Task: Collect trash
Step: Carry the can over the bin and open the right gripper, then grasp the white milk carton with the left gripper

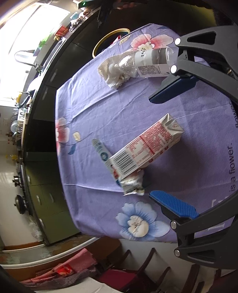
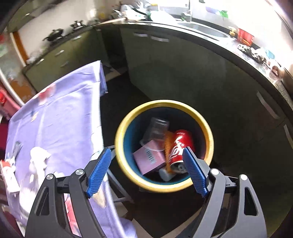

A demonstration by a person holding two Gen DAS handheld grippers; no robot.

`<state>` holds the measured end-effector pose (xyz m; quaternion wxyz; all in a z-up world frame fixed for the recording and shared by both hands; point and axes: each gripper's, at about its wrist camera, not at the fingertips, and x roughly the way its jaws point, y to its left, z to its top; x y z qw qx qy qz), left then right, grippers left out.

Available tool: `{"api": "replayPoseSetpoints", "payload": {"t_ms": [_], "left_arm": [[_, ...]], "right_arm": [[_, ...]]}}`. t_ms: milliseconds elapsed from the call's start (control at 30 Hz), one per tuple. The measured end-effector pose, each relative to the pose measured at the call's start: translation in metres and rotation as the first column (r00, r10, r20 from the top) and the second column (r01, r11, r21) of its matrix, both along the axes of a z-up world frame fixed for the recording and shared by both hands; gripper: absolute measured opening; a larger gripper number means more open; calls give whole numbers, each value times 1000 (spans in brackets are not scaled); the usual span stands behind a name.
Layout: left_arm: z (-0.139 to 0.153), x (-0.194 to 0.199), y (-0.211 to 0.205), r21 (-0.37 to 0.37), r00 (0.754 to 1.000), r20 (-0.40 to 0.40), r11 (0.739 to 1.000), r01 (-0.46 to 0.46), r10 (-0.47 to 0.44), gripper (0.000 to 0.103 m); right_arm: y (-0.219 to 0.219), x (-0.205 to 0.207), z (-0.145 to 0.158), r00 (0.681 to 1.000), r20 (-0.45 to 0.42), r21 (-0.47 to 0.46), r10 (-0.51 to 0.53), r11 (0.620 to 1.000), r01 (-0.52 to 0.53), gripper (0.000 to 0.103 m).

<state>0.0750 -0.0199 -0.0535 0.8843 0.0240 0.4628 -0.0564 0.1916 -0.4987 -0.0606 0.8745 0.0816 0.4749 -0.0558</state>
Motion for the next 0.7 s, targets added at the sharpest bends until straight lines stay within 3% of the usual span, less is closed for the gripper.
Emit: {"api": "replayPoseSetpoints", "payload": {"t_ms": [167, 500, 567, 700], "left_arm": [[-15, 10, -9, 16, 997, -44, 998, -69, 69, 91], [-36, 29, -13, 31, 974, -65, 976, -216, 218, 89], [-37, 32, -13, 31, 970, -69, 973, -230, 231, 85], [-46, 38, -12, 31, 965, -109, 971, -237, 239, 65]], "right_arm": [[28, -18, -9, 997, 11, 38, 81, 996, -81, 79], [29, -4, -21, 984, 32, 51, 173, 983, -174, 79], [27, -2, -22, 983, 34, 57, 181, 982, -182, 79], [25, -1, -24, 982, 36, 67, 184, 980, -186, 79]]}}
